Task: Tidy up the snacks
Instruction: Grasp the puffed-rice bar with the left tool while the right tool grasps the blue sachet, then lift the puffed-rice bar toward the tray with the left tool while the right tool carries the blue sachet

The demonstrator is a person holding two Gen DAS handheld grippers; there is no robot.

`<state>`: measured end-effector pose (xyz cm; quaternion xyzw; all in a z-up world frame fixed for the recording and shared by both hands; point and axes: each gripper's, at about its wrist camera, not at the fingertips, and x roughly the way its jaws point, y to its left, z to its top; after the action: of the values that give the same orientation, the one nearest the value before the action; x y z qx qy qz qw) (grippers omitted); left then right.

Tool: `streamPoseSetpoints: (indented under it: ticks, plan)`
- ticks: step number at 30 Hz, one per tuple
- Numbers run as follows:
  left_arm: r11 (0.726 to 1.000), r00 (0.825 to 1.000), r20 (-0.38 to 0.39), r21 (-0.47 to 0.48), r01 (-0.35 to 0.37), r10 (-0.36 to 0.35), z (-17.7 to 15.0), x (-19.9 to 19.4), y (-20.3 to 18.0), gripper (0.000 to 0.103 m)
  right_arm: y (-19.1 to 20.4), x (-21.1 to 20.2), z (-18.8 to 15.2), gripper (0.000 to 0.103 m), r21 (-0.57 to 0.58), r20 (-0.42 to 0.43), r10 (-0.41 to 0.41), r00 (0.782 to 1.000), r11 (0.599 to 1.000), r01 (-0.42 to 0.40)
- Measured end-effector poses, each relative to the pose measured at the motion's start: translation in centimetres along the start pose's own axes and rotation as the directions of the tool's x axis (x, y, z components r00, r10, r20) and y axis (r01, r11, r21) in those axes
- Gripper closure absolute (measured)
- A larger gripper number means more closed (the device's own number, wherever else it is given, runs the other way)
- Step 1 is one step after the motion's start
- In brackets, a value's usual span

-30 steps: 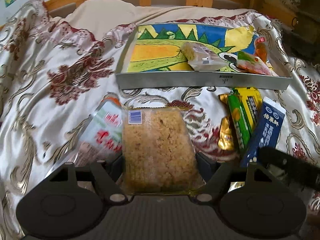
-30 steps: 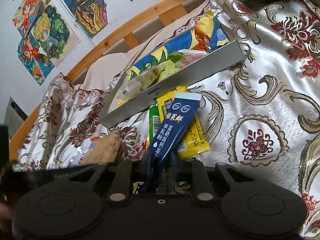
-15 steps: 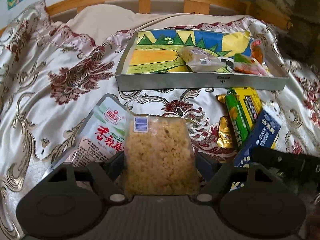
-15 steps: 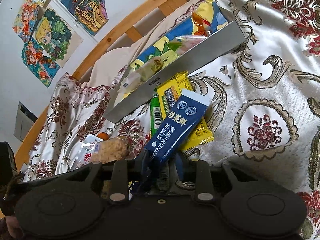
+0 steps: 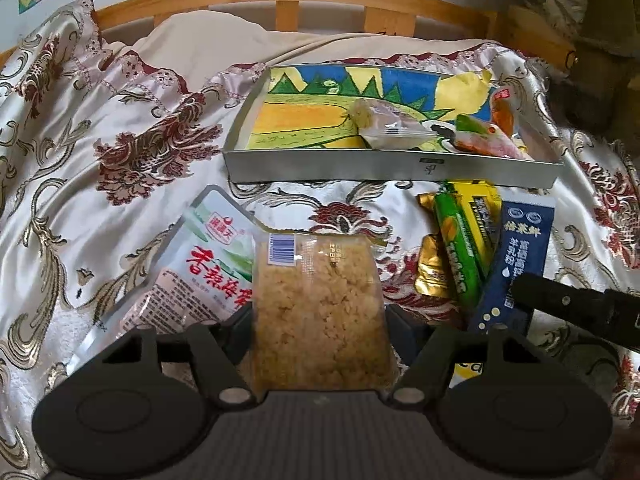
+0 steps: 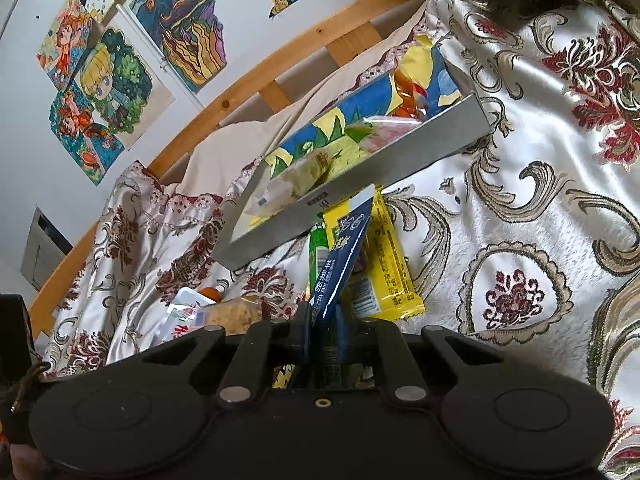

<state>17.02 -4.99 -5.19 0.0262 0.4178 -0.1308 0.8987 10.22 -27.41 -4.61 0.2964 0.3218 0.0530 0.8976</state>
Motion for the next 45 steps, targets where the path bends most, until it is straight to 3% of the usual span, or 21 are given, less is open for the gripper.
streamPoseSetpoints:
  ticks: [8,26,37,41,45]
  plan:
    - [0.998,1.0,0.0,-0.055,0.03,-0.03,0.0,-0.4,0.1,0.03,1.2,-0.9,0.4,0.093,-0.08,0.03,-0.05,0.998,0.995,0.053]
    - [0.992,0.997,0.076,-0.119,0.037,-0.028,1.3,-2.3,0.6,0.03,2.4,-3.0,1.3,0.097,-0.126,0.098,-0.012,0.995,0.992,0.025]
    - [0.982,0.993,0.112,-0.18,0.056,-0.036,1.8,-2.5,2.1,0.03,2.0,-3.5,2.2,0.098,-0.095,0.126,-0.003,0.992,0.995,0.015]
    - [0.98,0.993,0.106,-0.186,0.066,-0.047,2.8,-2.2,2.2,0.03,2.1,-3.3,3.3,0.098,-0.086,0.129,0.005,0.992,0.996,0.006]
    - [0.972,0.988,0.12,-0.202,0.124,-0.101,4.8,-1.4,2.7,0.03,2.4,-2.4,5.6,0.098,-0.085,0.146,0.01,0.989,0.996,0.002]
